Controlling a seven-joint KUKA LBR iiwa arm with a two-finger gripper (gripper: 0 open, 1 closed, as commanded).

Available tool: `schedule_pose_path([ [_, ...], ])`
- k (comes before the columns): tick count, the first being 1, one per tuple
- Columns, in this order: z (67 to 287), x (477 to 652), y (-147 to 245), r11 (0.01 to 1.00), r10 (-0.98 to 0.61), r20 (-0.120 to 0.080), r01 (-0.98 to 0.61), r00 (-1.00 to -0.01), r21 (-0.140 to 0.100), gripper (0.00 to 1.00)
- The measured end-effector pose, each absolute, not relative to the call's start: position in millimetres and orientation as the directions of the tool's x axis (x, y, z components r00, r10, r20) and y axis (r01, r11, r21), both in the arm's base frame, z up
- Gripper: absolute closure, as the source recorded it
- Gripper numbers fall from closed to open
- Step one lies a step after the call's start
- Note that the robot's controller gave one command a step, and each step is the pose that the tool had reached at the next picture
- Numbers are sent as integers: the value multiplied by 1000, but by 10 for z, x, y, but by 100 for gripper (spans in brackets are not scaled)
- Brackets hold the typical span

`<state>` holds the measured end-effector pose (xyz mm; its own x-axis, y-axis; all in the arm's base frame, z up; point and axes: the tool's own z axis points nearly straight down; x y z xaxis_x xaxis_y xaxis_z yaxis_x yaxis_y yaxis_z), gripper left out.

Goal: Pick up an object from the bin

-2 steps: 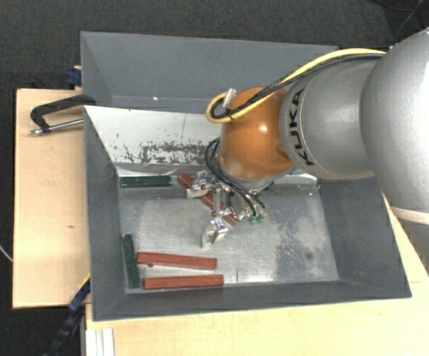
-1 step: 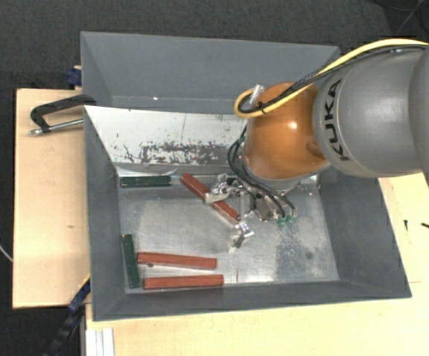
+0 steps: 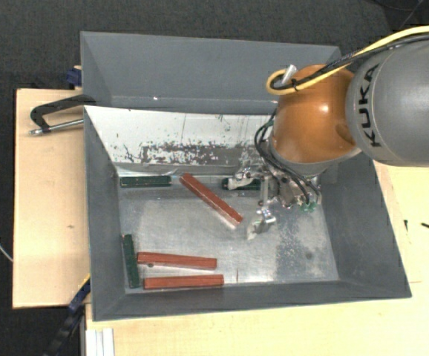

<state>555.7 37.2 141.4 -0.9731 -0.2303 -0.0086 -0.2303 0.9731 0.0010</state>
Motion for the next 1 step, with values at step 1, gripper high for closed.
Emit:
schedule_pose_path([
  [1,785,5835,544,956,-293,-1,-293,-956,-1,100],
])
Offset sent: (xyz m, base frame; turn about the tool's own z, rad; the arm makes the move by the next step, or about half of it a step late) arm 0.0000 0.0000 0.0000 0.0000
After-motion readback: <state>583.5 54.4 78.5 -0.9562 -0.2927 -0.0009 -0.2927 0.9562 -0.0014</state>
